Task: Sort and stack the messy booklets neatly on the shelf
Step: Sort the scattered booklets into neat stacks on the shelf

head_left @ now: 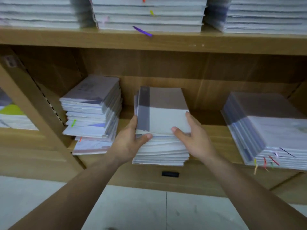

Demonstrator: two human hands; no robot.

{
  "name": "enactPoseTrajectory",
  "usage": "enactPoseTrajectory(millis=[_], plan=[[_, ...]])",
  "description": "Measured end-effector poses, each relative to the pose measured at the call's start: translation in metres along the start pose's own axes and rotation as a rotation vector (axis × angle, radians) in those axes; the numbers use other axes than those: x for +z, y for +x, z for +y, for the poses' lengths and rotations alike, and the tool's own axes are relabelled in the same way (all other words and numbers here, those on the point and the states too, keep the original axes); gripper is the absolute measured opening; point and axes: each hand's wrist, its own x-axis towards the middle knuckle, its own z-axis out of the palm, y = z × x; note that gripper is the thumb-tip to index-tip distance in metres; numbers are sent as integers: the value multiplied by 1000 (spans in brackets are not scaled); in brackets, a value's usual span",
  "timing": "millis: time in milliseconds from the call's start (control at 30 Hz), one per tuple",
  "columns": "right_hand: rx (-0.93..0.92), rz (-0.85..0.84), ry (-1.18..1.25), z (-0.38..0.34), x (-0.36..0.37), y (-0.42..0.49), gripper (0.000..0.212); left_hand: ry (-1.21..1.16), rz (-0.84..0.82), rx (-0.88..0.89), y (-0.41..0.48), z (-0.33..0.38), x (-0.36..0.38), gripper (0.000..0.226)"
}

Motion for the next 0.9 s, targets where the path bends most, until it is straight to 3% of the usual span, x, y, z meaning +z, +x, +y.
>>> enactPoseTrajectory(millis=[167,367,467,600,733,833,900], plan=[[15,-17,-24,-1,2,-2,101,-57,-18,-15,10,-9,-1,71],[1,-10,-45,1,3,3,93,-90,-3,1,16,-9,-2,72],[-24,-34,82,3,-2,0,93,-82,-18,-8,13,-8,-4,71],[73,-141,141,25,-12,-12,108,-108,-71,-141,-2,-20,-1,92],[145,-261,152,39,-10,-24,65,-45,-144,-194,-20,-34,8,93],[179,-280,188,42,-4,-34,57,-22,-152,-184,-29,-44,17,90],[210,-302,153,50,2,-41,63,42,-123,-174,-35,-47,24,85]])
